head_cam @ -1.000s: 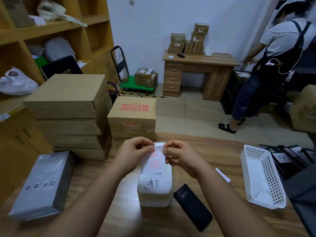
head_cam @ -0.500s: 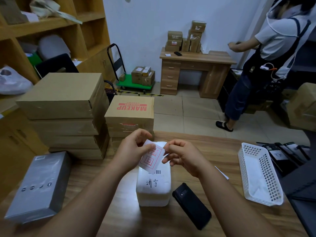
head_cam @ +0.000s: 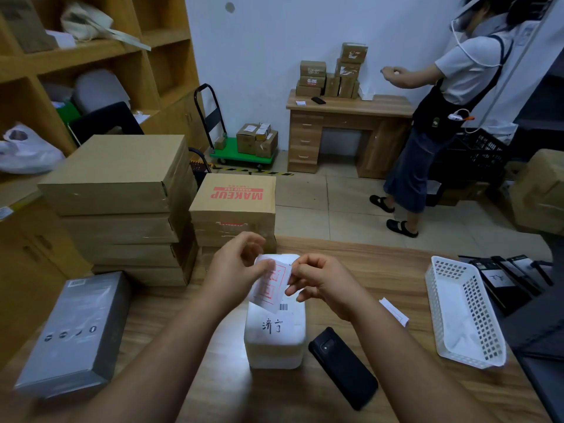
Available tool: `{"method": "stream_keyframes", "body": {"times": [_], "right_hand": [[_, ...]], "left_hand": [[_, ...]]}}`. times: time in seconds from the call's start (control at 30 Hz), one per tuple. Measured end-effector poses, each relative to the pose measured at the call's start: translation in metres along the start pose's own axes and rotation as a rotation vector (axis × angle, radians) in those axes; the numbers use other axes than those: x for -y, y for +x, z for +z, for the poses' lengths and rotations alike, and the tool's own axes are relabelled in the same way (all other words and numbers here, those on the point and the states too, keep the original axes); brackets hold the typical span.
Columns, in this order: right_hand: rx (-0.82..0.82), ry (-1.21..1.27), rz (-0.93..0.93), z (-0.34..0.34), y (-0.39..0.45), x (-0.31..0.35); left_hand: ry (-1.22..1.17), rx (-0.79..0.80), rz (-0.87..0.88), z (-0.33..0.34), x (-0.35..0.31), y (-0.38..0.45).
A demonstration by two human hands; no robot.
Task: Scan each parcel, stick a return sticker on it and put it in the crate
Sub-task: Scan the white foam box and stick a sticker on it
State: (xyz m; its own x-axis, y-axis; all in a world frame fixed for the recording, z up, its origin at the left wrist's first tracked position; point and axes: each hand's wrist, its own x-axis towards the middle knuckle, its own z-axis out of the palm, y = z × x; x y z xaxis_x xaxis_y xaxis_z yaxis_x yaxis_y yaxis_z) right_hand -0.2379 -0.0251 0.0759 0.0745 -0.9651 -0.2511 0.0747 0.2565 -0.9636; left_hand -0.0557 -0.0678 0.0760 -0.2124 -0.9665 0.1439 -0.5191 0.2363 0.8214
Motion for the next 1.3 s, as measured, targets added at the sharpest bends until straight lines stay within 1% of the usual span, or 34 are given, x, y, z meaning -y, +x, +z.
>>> {"method": "stream_keyframes", "body": {"times": [0.1, 0.13, 0.17, 0.2, 0.3, 0.4, 0.47, 0.57, 0.67, 0.73, 0.8, 0.9, 1.03, 1.07, 1.13, 1.23, 1.3], "right_hand": [[-0.075, 0.027, -0.003, 0.002, 0.001, -0.005], [-0.093, 0.037, -0.005, 0.002, 0.002, -0.007], [-0.102, 0.046, -0.010, 0.003, 0.002, -0.009], [-0.101, 0.050, -0.015, 0.004, 0.002, -0.010], [-0.062, 0.011, -0.047, 0.007, -0.001, -0.013], [-0.041, -0.047, -0.068, 0.011, -0.002, -0.014], [-0.042, -0.060, -0.072, 0.013, -0.002, -0.016], [-0.064, -0.101, -0.066, 0.018, 0.000, -0.018], [-0.182, -0.153, -0.001, 0.021, 0.005, -0.023], [-0.277, -0.146, 0.063, 0.019, 0.008, -0.028], [-0.308, -0.066, 0.084, 0.015, 0.008, -0.034], [-0.275, 0.088, 0.054, 0.009, 0.003, -0.041], [-0.274, 0.325, 0.011, -0.015, -0.007, -0.054], [-0.289, 0.346, 0.009, -0.022, -0.010, -0.058], [-0.340, 0.297, 0.008, -0.045, -0.017, -0.065], [-0.480, 0.109, 0.046, -0.095, -0.031, -0.075], [-0.585, 0.055, 0.074, -0.136, -0.046, -0.081]], "left_hand": [[0.246, -0.203, 0.236, 0.005, 0.006, -0.004], [0.270, -0.207, 0.282, 0.006, 0.007, -0.007], [0.258, -0.167, 0.293, 0.007, 0.007, -0.009], [0.214, -0.106, 0.266, 0.008, 0.007, -0.011], [-0.008, 0.062, 0.086, 0.011, 0.004, -0.016], [-0.125, 0.169, -0.028, 0.010, 0.002, -0.015], [-0.162, 0.177, -0.067, 0.008, 0.005, -0.013], [-0.202, 0.146, -0.122, 0.005, 0.010, -0.008], [-0.318, 0.078, -0.229, 0.003, 0.018, 0.001], [-0.417, 0.074, -0.283, 0.003, 0.023, 0.008], [-0.466, 0.133, -0.284, 0.009, 0.022, 0.012], [-0.467, 0.232, -0.264, 0.028, 0.013, 0.009], [-0.478, 0.270, -0.269, 0.066, 0.003, 0.010], [-0.484, 0.275, -0.280, 0.075, 0.000, 0.010], [-0.509, 0.294, -0.296, 0.100, -0.009, 0.012], [-0.512, 0.348, -0.283, 0.148, -0.033, 0.012], [-0.499, 0.388, -0.294, 0.190, -0.051, 0.013]]}}
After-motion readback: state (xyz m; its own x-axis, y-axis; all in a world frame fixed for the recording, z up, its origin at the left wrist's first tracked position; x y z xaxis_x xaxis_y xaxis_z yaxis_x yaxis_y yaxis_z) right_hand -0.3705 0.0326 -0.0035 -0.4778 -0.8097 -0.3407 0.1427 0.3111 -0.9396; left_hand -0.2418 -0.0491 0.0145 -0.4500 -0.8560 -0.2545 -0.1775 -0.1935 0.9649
